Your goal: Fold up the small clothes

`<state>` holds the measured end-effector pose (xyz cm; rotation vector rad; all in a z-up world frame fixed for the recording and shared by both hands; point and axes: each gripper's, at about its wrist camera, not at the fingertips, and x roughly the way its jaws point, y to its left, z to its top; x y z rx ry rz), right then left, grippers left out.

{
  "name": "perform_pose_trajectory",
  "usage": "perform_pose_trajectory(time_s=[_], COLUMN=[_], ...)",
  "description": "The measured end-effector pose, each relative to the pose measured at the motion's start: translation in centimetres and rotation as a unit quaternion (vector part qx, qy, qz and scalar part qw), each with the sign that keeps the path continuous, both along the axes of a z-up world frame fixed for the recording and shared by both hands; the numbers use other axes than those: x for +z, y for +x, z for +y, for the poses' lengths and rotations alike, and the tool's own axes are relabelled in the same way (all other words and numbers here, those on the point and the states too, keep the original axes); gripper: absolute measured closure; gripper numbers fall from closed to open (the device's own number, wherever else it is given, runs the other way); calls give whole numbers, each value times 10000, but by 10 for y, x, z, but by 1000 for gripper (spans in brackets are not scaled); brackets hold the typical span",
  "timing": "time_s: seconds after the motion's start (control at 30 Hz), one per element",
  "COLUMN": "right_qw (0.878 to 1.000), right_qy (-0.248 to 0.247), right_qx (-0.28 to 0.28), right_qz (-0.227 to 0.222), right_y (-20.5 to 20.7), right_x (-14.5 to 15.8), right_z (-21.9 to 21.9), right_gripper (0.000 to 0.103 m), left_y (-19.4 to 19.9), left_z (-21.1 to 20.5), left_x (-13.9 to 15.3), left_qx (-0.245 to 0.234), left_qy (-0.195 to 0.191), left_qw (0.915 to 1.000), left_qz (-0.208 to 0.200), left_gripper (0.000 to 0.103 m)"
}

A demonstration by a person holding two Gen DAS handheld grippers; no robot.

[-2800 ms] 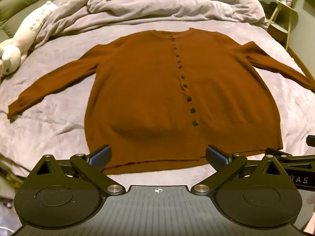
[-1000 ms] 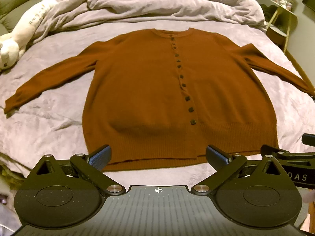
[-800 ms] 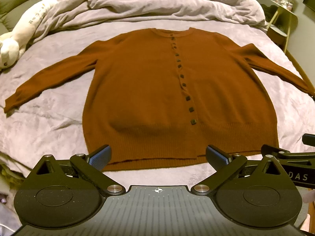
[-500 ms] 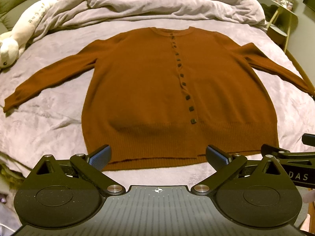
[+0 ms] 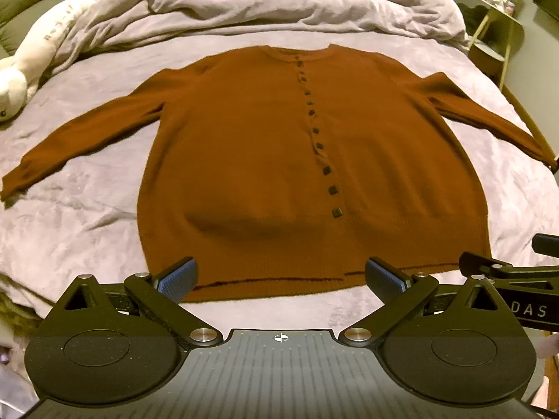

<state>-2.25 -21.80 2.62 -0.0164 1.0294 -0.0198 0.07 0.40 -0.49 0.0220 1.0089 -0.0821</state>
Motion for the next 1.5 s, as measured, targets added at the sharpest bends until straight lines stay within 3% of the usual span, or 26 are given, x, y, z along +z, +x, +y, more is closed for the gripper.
perform_pose_trajectory(time_s=[1.13, 1.5], right_qw=[9996, 9985], right_qy=[235, 546], right_qx=[-23, -41], right_qz=[-149, -94], right_y=[-1, 1], right_x=[0, -5], right_z=[-9, -13], right_gripper=[4, 4], left_y=[3, 4], left_z=[-4, -5], left_x=[-6, -9], left_qx=[50, 101], left_qy=[81, 97], left_qw=[9999, 9999], left_qz=[55, 64], left_gripper=[0, 0])
